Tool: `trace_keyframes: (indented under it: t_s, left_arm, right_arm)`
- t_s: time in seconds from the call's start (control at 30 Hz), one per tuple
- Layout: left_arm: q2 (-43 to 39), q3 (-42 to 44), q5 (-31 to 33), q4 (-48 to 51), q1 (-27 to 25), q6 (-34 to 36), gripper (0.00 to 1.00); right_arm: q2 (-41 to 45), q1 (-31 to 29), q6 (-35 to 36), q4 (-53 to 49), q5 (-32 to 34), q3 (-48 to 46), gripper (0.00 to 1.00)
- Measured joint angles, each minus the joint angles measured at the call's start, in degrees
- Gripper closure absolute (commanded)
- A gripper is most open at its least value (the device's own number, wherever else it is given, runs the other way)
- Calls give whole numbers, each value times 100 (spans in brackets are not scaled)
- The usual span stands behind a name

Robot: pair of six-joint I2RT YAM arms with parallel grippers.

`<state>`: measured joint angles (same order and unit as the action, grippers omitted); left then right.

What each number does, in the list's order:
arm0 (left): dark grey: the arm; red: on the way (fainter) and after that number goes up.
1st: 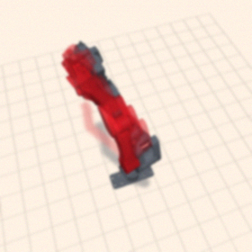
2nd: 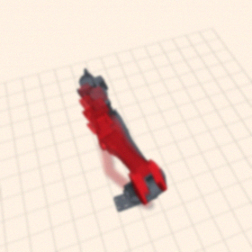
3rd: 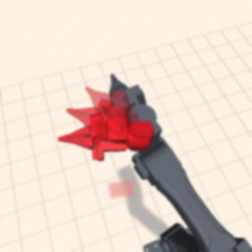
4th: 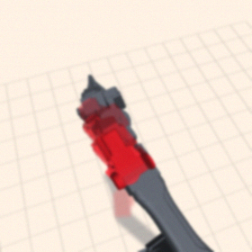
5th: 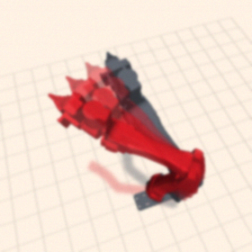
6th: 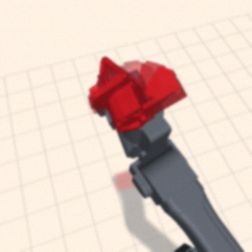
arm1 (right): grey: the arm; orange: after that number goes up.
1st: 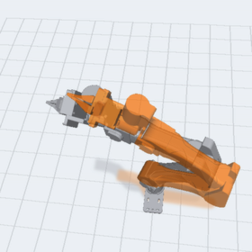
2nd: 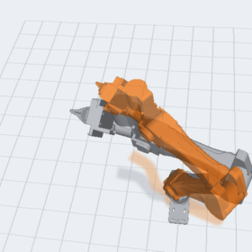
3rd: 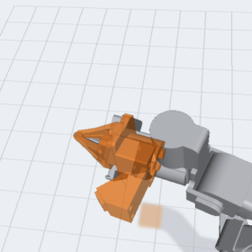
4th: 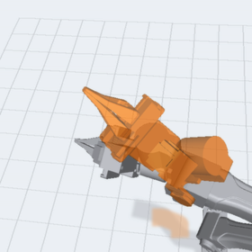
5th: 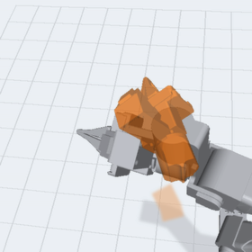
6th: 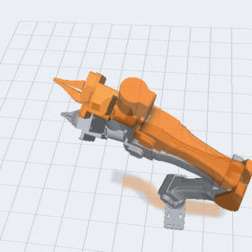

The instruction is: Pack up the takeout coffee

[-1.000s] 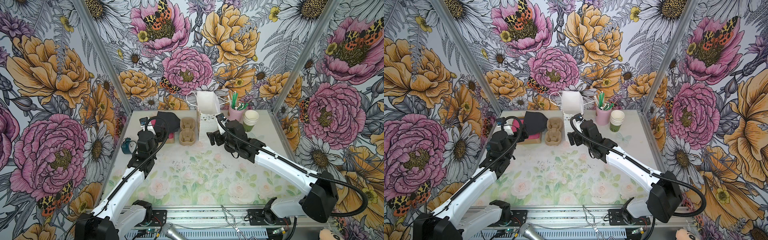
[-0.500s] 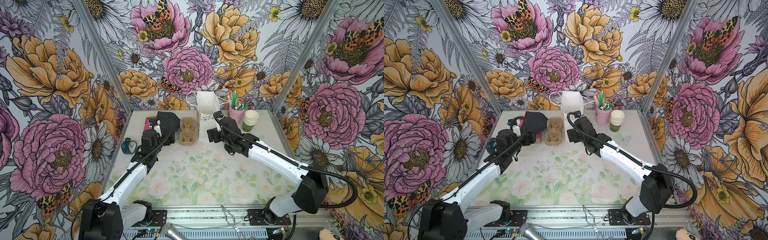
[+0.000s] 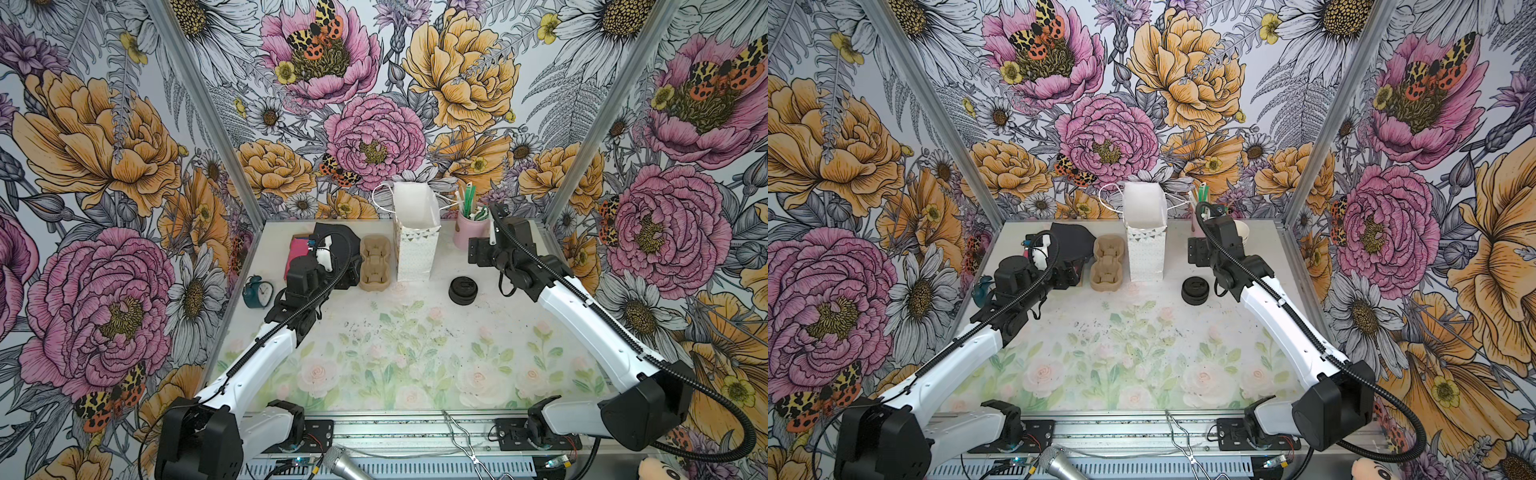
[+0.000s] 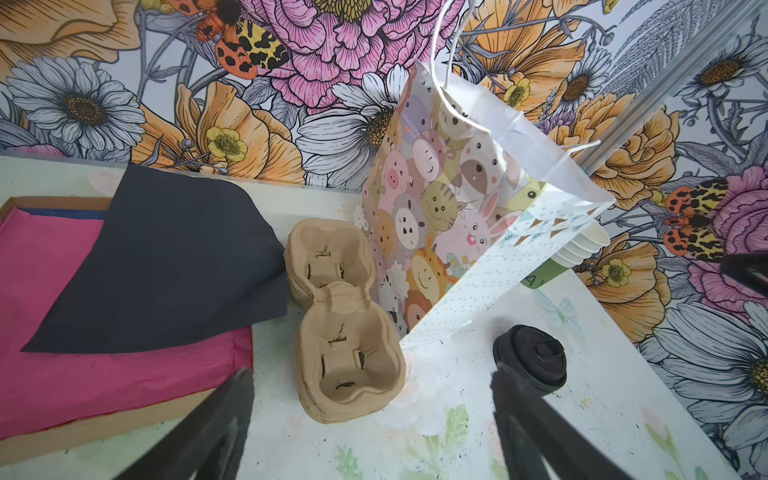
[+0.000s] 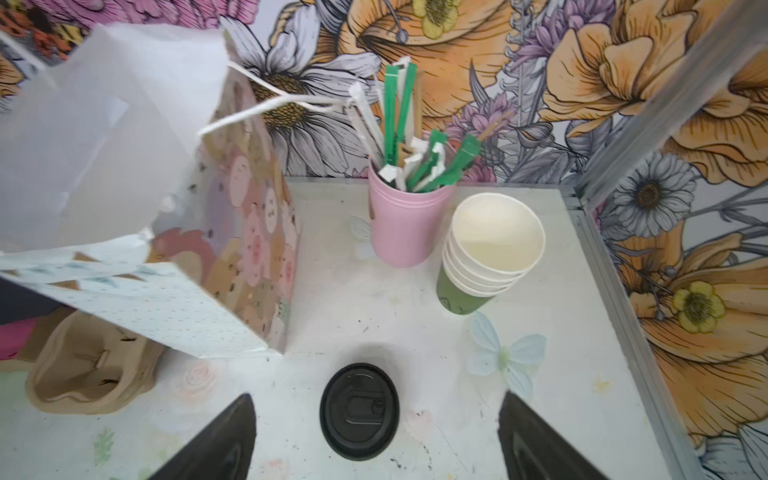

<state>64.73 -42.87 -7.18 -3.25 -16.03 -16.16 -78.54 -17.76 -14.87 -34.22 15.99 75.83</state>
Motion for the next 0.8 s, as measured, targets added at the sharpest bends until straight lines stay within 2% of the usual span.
trace_keyframes:
  t_s: [0.17, 0.3, 0.5, 0.8]
  left_arm:
    - [0, 0, 0, -2, -114, 0, 10]
    - [0, 0, 0, -2, -214, 0, 10]
    - [2, 0, -2, 0, -282, 2, 10]
    - [7, 0, 0, 0, -352, 2, 10]
  right_arm:
    - [-662, 1054, 129, -273, -166, 743, 10]
    - [-1438, 1631, 212, -398, -437, 1467, 20]
    - [-2638, 2074, 280, -715, -901, 2524, 40]
    - [-3689, 2321, 310, -1211, -1364, 3580, 53]
